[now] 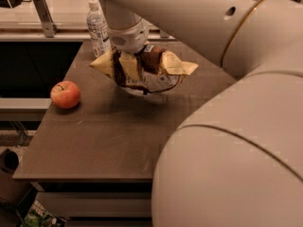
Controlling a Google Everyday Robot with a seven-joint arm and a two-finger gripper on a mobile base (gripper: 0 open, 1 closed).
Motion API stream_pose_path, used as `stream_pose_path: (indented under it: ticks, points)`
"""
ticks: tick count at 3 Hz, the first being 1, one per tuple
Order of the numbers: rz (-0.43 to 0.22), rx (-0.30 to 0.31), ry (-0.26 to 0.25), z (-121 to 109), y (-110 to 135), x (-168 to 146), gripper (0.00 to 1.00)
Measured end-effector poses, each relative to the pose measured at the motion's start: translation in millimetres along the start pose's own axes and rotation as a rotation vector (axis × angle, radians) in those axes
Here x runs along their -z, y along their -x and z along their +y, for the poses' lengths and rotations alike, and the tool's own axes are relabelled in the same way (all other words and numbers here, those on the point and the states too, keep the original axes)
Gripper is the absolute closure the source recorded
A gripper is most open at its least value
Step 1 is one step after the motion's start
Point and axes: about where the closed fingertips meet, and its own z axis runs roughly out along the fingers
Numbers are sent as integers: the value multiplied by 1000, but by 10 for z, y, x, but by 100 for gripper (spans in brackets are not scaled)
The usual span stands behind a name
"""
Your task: Move brown chip bag near apple
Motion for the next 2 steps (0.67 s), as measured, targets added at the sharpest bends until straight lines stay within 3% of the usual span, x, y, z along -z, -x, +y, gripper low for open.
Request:
stream_pose_path:
  ticks: [2]
  points:
    - [56, -35, -46, 310, 293, 62, 100]
